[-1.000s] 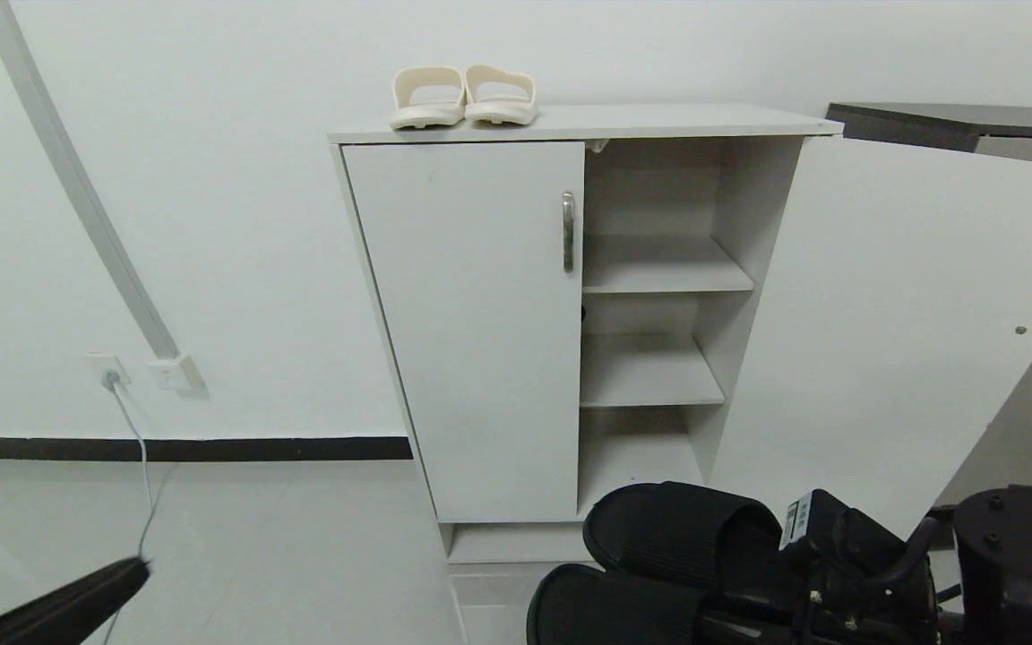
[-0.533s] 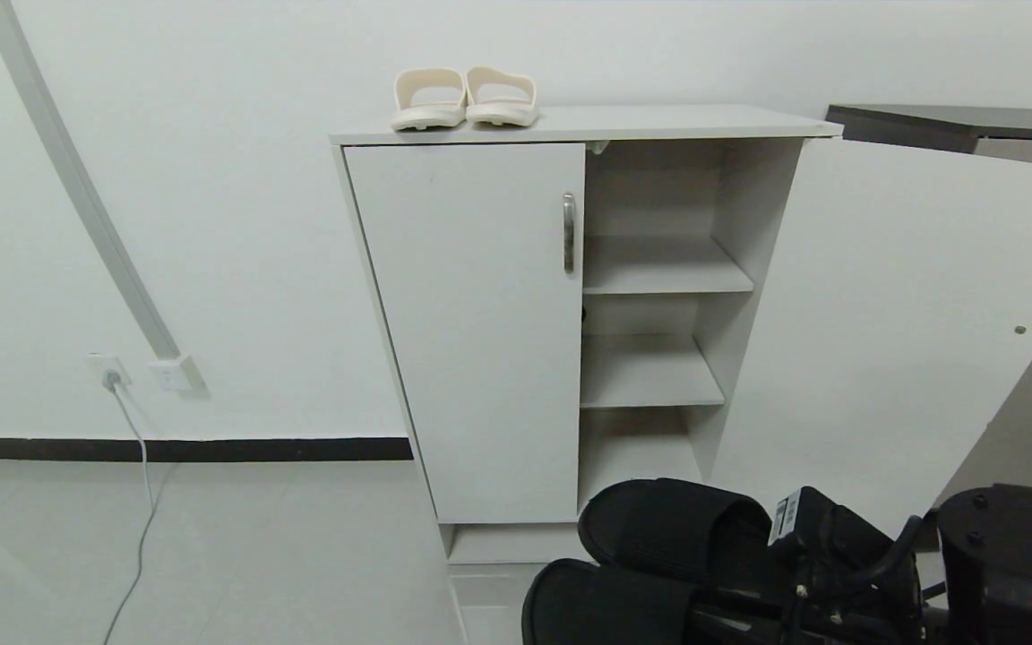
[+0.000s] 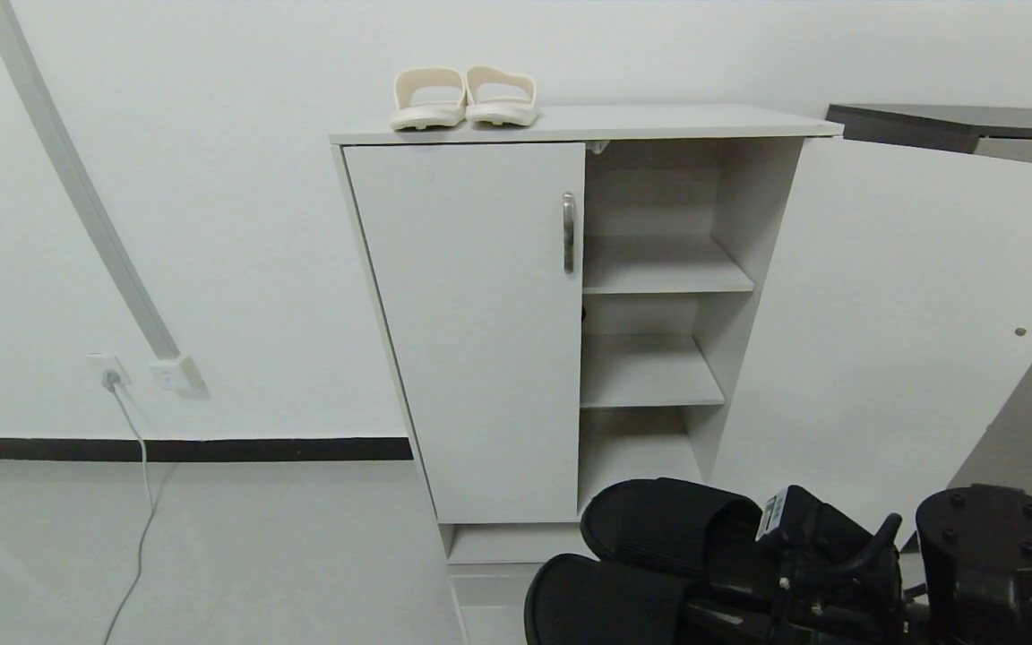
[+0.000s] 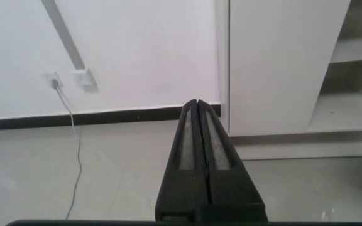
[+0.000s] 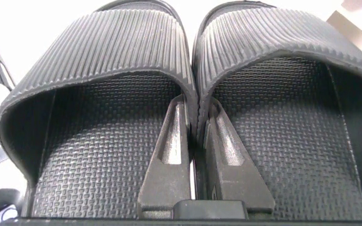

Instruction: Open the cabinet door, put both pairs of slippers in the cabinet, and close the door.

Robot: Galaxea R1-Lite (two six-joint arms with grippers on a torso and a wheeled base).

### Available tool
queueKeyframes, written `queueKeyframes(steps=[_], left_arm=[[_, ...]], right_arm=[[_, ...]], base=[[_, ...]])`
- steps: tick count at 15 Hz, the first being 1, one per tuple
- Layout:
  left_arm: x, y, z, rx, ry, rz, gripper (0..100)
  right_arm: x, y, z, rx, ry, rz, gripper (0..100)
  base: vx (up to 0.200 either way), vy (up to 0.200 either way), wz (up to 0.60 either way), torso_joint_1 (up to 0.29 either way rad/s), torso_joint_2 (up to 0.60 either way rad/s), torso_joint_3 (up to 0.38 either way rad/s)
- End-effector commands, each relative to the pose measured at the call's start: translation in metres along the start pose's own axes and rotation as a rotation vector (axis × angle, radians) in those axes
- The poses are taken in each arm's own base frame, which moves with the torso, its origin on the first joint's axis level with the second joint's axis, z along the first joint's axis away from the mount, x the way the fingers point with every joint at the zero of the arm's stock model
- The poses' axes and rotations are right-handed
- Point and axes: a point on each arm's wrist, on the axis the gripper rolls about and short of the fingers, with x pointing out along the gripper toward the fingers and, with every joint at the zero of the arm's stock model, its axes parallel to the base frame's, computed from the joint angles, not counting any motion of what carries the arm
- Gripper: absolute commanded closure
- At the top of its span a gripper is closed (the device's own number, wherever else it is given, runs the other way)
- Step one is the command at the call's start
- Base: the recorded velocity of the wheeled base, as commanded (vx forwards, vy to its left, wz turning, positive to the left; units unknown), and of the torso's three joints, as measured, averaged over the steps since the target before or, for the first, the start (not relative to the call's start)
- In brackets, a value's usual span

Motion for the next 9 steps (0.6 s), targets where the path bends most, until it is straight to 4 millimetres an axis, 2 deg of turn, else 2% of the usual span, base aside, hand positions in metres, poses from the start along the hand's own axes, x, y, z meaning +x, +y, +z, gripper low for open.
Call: queueKeyframes(steps=[1,3,5,7,9], left_arm=[[0.001,-0.001,-0.002,-0.004,0.001,-0.015,100],[0.002,-0.006,-0.006,-0.090,-0.006,-0.215,100],[0.003,-0.004,-0.006,-0.109,-0.013,-0.121,100],[0.003,-0.006,-0.006,-0.104,-0.018,-0.189,100],[0.003,-0.006,-0.006,-0.107,-0.018,-0.189,100]], right_arm=[[0.001,0.000,-0.001,0.000,0.004,0.002,100],[0.000,0.001,0.000,-0.004,0.000,0.001,100],[0.002,0.000,0.001,0.000,0.000,0.001,100],[0.008,-0.001,0.005,0.011,-0.008,-0.017,100],[0.020,-0.002,0.005,0.069,0.014,-0.121,100]], base=[[0.000,0.000,0.00,0.000,0.00,0.000],[0.000,0.000,0.00,0.000,0.00,0.000],[0.000,0.000,0.00,0.000,0.00,0.000],[0.000,0.000,0.00,0.000,0.00,0.000],[0.000,0.000,0.00,0.000,0.00,0.000]])
